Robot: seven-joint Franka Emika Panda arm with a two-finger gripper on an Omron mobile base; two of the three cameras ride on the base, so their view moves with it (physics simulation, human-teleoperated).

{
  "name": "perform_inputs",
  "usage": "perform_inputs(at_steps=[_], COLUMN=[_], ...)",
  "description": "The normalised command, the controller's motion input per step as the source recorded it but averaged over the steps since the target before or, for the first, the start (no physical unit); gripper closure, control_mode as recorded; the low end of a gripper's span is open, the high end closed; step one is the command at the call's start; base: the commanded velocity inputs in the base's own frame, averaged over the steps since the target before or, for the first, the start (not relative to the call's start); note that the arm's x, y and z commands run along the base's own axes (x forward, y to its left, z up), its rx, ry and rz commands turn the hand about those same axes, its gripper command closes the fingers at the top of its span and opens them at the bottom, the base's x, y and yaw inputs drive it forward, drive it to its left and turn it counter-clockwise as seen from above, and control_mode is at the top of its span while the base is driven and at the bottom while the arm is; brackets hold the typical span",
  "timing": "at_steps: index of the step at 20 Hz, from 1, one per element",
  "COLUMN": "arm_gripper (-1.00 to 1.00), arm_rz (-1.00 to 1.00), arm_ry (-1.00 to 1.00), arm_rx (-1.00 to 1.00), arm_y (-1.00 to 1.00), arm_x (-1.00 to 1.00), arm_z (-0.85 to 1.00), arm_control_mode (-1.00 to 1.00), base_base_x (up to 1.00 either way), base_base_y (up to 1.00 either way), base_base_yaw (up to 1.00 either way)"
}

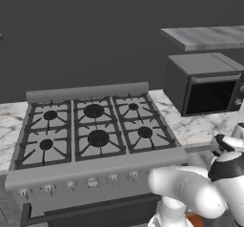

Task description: Take the tongs from the drawer on the right and place them on the dining counter next to the tray containing the hot dog.

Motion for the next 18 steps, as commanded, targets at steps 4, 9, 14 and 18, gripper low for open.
perform_inputs(at_steps=[4,9,14,18], arm_gripper=[-1.0,-1.0,-1.0,-1.0], arm_rz=[0.0,0.0,0.0,0.0], arm_ry=[0.0,0.0,0.0,0.0], arm_rx=[-0.07,0.0,0.0,0.0], arm_y=[0.0,-0.01,-0.11,-0.2], arm_x=[0.0,-0.01,0.0,0.0], arm_z=[-0.14,0.0,-0.01,-0.06], arm_control_mode=[-1.0,-1.0,-1.0,-1.0], base_base_x=[0.0,0.0,0.0,0.0], base_base_y=[0.0,0.0,0.0,0.0], base_base_yaw=[0.0,0.0,0.0,0.0])
